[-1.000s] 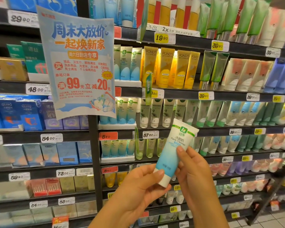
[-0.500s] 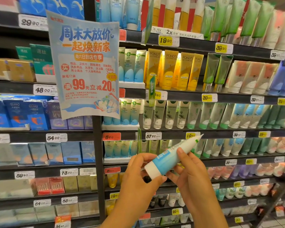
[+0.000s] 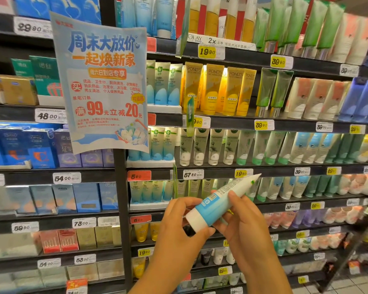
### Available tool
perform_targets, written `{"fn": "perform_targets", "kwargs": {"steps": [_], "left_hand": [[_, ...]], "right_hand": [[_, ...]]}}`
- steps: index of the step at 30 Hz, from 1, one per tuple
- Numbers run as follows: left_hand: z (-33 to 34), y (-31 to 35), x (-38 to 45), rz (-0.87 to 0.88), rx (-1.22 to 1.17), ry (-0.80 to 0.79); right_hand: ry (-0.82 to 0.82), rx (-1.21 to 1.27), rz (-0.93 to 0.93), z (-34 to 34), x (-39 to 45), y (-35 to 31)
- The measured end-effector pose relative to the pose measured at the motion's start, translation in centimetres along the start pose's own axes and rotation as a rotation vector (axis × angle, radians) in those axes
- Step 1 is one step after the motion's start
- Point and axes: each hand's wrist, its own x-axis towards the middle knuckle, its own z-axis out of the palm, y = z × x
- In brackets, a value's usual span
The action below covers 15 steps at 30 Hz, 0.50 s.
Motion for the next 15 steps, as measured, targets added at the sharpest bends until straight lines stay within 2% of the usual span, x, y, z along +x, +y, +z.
{"fn": "perform_targets", "kwargs": {"steps": [4, 7, 12, 15], "left_hand": [[-0.2, 0.2, -0.1, -0.081, -0.045, 0.007], [-0.8, 0.3, 0.2, -0.265, -0.289, -0.015], [-1.8, 0.4, 0.3, -0.555, -0.772, -0.165], [-2.2, 0.9, 0.2, -0.679, -0.924, -0.231]], "right_hand": [[-0.034, -0.023, -0.009, 0.1, 0.0, -0.1], [-0.043, -0.044, -0.021, 0.1, 0.1, -0.1], [-0.063, -0.065, -0.025, 0.1, 0.1, -0.3], [-0.085, -0.060, -0.001, 0.2, 0.2, -0.5]]}}
